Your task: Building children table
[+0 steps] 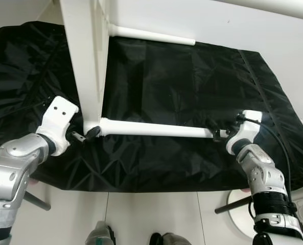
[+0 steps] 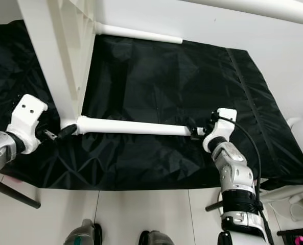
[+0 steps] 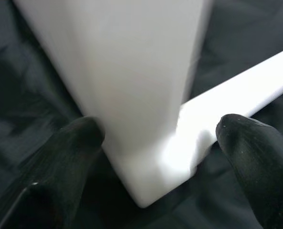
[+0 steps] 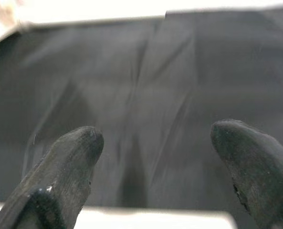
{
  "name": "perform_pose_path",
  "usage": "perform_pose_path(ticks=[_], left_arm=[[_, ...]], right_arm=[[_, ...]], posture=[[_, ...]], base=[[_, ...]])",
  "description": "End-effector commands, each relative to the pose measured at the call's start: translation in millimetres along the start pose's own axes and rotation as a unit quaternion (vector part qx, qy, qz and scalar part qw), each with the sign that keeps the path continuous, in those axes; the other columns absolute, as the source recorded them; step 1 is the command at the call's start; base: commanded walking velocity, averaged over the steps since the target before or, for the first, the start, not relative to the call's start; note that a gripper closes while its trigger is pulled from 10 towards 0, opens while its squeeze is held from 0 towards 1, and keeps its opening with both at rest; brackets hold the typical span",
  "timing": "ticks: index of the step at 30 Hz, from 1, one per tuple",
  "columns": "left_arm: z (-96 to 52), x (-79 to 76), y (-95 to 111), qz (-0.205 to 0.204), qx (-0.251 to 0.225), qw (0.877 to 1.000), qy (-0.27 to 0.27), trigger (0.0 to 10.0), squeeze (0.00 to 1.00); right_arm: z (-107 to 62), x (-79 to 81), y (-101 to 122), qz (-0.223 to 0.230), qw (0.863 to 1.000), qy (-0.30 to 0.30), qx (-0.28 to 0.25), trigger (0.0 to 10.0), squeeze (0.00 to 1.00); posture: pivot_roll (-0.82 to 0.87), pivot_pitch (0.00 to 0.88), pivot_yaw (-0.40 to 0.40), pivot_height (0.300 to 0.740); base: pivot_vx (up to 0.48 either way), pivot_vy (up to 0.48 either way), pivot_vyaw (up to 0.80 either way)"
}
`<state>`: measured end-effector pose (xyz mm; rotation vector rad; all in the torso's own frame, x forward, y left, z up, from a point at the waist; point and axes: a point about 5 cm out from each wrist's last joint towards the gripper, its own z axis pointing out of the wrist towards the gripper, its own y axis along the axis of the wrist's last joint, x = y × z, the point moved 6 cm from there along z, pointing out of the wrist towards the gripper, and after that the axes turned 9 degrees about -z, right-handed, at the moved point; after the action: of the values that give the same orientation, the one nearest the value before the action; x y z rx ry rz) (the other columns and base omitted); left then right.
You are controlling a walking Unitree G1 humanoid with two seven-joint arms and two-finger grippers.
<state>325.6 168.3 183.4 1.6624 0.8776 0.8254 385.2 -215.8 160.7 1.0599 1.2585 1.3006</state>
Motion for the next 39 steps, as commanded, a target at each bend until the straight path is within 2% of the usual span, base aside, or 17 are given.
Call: perform_pose_path(ticks=[1, 2, 6, 9, 13, 15, 18, 20, 23, 25, 28, 29, 30, 33, 36, 39], left_arm=[[-3.9, -0.5, 4.1, -0.01, -0.013, 1.0, 0.013, 10.0, 0.0], [-5.9, -6.7, 9.3, -0.023, -0.026, 0.999, -0.004, 10.0, 0.0], [-8.6, -12.7, 16.1, -0.038, -0.041, 0.998, -0.021, 10.0, 0.0], [-11.1, -19.4, 17.5, -0.034, -0.046, 0.998, -0.038, 10.0, 0.0], [-16.3, -44.7, 4.3, -0.024, -0.029, 0.997, -0.068, 10.0, 0.0], [-17.6, -48.6, 0.4, -0.016, -0.023, 0.997, -0.07, 10.0, 0.0], [-17.6, -45.5, -4.6, -0.009, -0.012, 0.998, -0.054, 10.0, 0.0], [-23.9, -35.5, -12.9, 0.012, 0.014, 1.0, -0.023, 10.0, 0.0], [-32.4, -35.8, -15.2, 0.011, 0.026, 0.999, -0.031, 10.0, 0.0], [-39.2, -47.0, -18.9, -0.011, 0.041, 0.997, -0.062, 10.0, 0.0], [-41.1, -55.6, -19.8, -0.016, 0.045, 0.995, -0.082, 10.0, 0.0], [-41.8, -66.3, -20.6, -0.027, 0.044, 0.993, -0.102, 10.0, 0.0], [-40.0, -72.5, -21.1, -0.036, 0.04, 0.993, -0.107, 10.0, 0.0], [-34.3, -75.3, -23.6, -0.054, 0.038, 0.993, -0.097, 10.0, 0.0], [-18.5, -84.4, -27.2, -0.092, 0.031, 0.992, -0.076, 10.0, 0.0], [-12.5, -91.6, -26.5, -0.112, 0.028, 0.99, -0.077, 10.0, 0.0]], right_arm=[[-2.2, -5.5, 8.3, -0.004, 1.0, -0.018, -0.025, 10.0, 0.0], [-2.3, -2.5, 18.8, -0.004, 0.998, -0.022, -0.053, 10.0, 0.0], [-2.5, 3.5, 28.0, 0.008, 0.997, -0.026, -0.077, 10.0, 0.0], [-2.4, 9.8, 30.6, 0.009, 0.996, -0.019, -0.086, 10.0, 0.0], [-3.6, 25.3, 35.2, -0.016, 0.994, -0.015, -0.109, 10.0, 0.0], [-4.0, 28.0, 34.1, -0.015, 0.994, -0.013, -0.109, 10.0, 0.0], [-4.0, 30.2, 32.4, -0.011, 0.994, -0.01, -0.107, 10.0, 0.0], [-4.4, 33.6, 29.9, -0.015, 0.994, -0.006, -0.109, 10.0, 0.0], [-4.7, 35.4, 28.9, -0.017, 0.994, -0.003, -0.11, 10.0, 0.0], [-4.8, 38.2, 28.6, -0.024, 0.994, 0.003, -0.11, 10.0, 0.0], [-4.8, 40.3, 29.0, -0.028, 0.993, 0.007, -0.111, 10.0, 0.0], [-4.8, 43.1, 30.4, -0.035, 0.993, 0.011, -0.116, 10.0, 0.0], [-4.7, 45.8, 32.0, -0.044, 0.992, 0.014, -0.12, 10.0, 0.0], [-4.5, 47.7, 34.4, -0.056, 0.991, 0.013, -0.124, 10.0, 0.0], [-5.3, 48.3, 40.9, -0.081, 0.987, 0.003, -0.137, 10.0, 0.0], [-5.8, 47.9, 43.1, -0.091, 0.986, -0.002, -0.142, 10.0, 0.0]], posture=[[0.03, 0.094, -0.073, 0.74], [0.03, 0.089, -0.072, 0.74], [0.04, 0.086, -0.072, 0.74], [0.04, 0.085, -0.071, 0.74], [0.04, 0.073, -0.071, 0.74], [0.05, 0.069, -0.074, 0.74], [0.05, 0.068, -0.075, 0.74], [0.05, 0.063, -0.081, 0.74], [0.05, 0.062, -0.085, 0.74], [0.06, 0.062, -0.091, 0.74], [0.07, 0.063, -0.092, 0.74], [0.07, 0.063, -0.093, 0.74], [0.07, 0.063, -0.093, 0.74], [0.07, 0.064, -0.095, 0.74], [0.07, 0.066, -0.092, 0.74], [0.07, 0.068, -0.092, 0.74]], base=[[0.0, 0.0, 0.0], [0.0, 0.0, 0.0], [0.0, 0.0, 0.0], [0.0, 0.0, 0.0], [0.0, 0.0, 0.0], [0.0, 0.0, 0.0], [0.0, 0.0, 0.0], [0.0, 0.0, 0.0], [0.0, 0.0, 0.0], [0.0, 0.0, 0.0], [0.0, 0.0, 0.0], [0.0, 0.0, 0.0], [0.0, 0.0, 0.0], [0.0, 0.0, 0.0], [0.0, 0.0, 0.0], [0.0, 0.0, 0.0]])
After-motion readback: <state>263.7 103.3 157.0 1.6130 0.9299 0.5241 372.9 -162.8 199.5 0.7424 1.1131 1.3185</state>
